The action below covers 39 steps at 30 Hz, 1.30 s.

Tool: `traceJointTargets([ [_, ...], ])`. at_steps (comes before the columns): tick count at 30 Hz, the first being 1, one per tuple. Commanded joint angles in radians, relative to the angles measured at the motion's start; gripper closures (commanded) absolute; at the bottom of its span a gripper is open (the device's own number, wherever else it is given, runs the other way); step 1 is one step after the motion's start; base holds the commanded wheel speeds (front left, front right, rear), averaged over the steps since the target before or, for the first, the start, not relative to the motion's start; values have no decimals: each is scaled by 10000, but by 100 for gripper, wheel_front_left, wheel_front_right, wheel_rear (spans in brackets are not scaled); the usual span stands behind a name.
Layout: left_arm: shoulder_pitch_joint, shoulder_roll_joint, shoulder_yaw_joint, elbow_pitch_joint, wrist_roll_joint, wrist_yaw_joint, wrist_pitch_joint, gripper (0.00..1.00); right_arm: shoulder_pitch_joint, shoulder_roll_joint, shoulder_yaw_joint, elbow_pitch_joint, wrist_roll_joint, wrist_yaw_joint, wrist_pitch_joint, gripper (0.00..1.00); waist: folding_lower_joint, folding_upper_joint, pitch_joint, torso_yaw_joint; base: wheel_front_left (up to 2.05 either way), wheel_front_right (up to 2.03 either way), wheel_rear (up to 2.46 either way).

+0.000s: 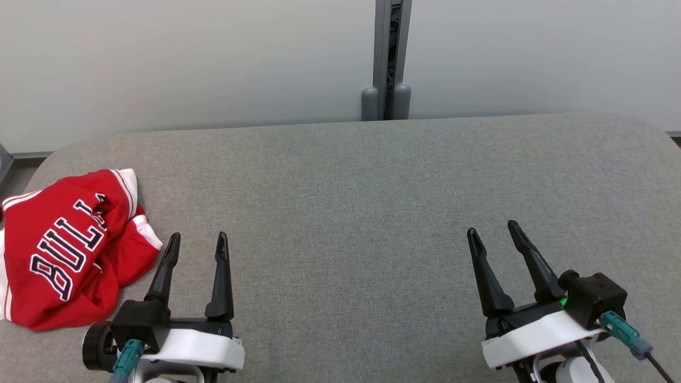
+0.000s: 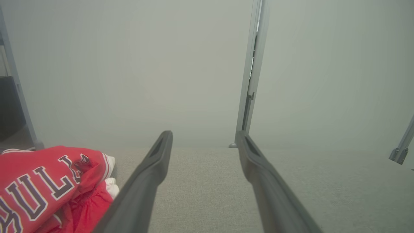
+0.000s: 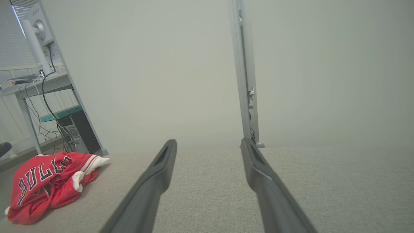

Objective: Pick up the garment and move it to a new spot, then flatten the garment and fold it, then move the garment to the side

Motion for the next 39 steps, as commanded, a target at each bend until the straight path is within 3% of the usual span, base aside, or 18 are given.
traceJointTargets([
  [1, 35, 54, 7, -72, 203, 62, -66, 0, 70, -20, 28, -48, -153, 43, -133, 0, 0, 0, -5, -4, 0, 0, 0],
  [19, 340, 68, -59, -40, 1650, 101, -327, 0, 290, 29, -179, -58, -1319, 51, -481, 0, 0, 0, -28, -31, 0, 0, 0],
  [39, 311, 65, -26, 405, 1499, -10, -317, 0, 302, 28, -262, 113, -1519, 40, -461, 0, 0, 0, 47, -45, 0, 0, 0],
])
